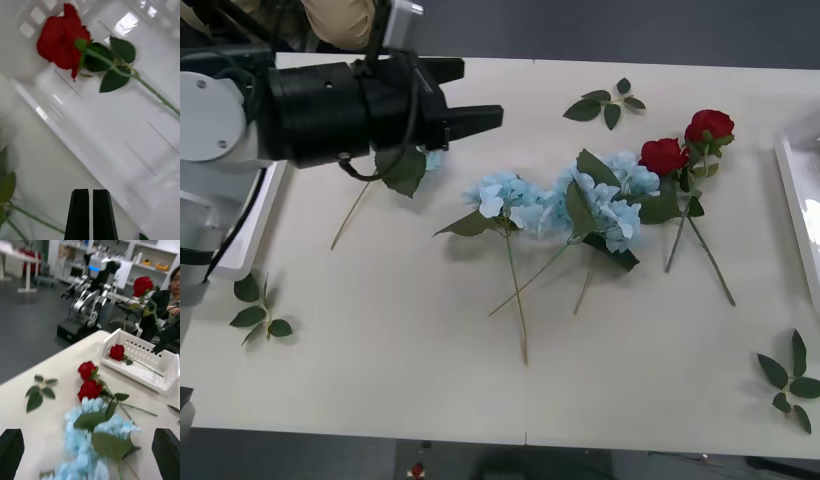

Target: Put the red flowers into the right box and the blue flowers into the left box

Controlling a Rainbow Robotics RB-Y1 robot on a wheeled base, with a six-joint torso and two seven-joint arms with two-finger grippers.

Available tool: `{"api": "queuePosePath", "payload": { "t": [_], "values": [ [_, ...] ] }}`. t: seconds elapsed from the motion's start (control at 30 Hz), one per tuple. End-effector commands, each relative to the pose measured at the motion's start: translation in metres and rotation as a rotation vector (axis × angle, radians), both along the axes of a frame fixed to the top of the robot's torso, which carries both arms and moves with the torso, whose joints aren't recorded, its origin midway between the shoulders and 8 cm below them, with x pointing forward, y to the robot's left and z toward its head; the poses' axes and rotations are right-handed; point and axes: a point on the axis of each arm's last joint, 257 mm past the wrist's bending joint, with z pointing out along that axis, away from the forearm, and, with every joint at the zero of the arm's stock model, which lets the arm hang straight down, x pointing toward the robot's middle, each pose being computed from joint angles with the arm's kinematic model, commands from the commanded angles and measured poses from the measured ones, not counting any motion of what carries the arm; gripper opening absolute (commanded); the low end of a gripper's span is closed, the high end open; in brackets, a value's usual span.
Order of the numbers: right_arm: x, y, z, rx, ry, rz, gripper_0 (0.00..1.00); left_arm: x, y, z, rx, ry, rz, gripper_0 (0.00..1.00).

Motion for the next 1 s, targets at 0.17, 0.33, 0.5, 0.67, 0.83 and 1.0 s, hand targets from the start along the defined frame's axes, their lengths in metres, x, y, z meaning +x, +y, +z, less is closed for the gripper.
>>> {"api": "queuePosePath", "payload": {
  "t": [0.17, 0.33, 0.5, 0.67, 0.83, 1.0],
  "values": [
    [-0.007, -0.064, -0.008, -0.126, 0.093, -0.068, 0.0, 0.038, 0.091, -0.022, 0.073, 0.189, 0.179, 1.0],
    [-0.027, -0.082, -0.033, -0.174, 0.187, -0.054, 0.0, 0.068, 0.144, -0.063, 0.124, 0.265, 0.319, 1.0],
    [-0.035, -0.087, -0.044, -0.223, 0.228, 0.017, 0.0, 0.093, 0.186, -0.088, 0.186, 0.264, 0.457, 1.0],
    [-0.035, -0.085, -0.047, -0.296, 0.257, 0.115, 0.0, 0.116, 0.216, -0.105, 0.22, 0.238, 0.577, 1.0],
    [-0.038, -0.084, -0.052, -0.347, 0.288, 0.192, 0.0, 0.129, 0.224, -0.119, 0.313, 0.172, 0.631, 1.0],
    [-0.051, -0.077, -0.066, -0.376, 0.369, 0.29, 0.0, 0.138, 0.225, -0.143, 0.417, 0.123, 0.668, 1.0]
  ]
}}
